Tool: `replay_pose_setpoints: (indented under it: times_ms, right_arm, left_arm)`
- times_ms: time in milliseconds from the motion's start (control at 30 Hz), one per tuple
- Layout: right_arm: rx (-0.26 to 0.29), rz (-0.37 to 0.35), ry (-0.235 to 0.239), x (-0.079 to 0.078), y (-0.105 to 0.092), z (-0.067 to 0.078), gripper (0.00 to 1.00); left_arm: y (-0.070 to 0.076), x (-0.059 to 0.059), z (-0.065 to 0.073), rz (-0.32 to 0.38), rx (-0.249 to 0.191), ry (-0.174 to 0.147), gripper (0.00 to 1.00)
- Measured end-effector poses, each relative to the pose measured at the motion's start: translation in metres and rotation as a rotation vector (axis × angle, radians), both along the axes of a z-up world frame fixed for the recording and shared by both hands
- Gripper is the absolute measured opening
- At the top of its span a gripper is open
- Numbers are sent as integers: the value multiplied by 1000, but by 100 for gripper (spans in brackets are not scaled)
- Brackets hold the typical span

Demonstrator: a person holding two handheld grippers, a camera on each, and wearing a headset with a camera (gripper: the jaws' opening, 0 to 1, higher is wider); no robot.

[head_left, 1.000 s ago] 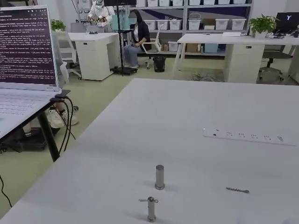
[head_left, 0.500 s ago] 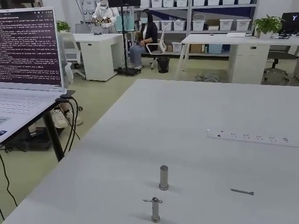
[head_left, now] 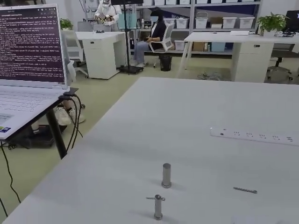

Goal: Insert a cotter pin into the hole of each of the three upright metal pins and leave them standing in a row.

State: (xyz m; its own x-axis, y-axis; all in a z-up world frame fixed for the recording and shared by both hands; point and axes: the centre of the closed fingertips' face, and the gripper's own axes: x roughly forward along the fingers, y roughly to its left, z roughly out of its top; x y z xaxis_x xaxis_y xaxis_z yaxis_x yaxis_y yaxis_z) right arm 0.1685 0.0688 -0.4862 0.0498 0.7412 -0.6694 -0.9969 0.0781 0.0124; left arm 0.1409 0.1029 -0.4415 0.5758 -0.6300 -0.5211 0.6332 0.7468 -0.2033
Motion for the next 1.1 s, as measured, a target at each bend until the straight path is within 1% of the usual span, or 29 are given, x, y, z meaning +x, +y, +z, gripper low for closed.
replay_pose_setpoints:
  times_ms: [167,200,333,433,533,633,800,933,1100]
  right_arm:
    - [3,8,-16,-1,0,1,9]
    - [2,10,-27,-1,0,1,9]
    - [3,5,-24,0,0,1,9]
    - [-8,15,-55,2,-1,2,9]
    - [0,5,-63,6,-1,6,9]
    - [12,-9,-76,14,-2,13,9]
    - [14,-32,-100,34,-7,23,9]
    - [1,-45,-119,48,-13,27,9]
    - [0,-58,-129,61,-18,29,9]
  left_arm:
    - [1,0,-1,7,0,6,99]
    - [2,0,-1,11,0,5,99]
    - [3,1,-1,18,1,2,99]
    - [4,1,0,20,0,-1,99]
    - [5,1,0,25,-1,-2,99]
    - [5,0,0,25,1,-1,99]
    - [5,-1,-1,24,-1,2,99]
    - [5,-1,-1,27,-6,1,99]
    - [5,-2,-1,25,-4,6,99]
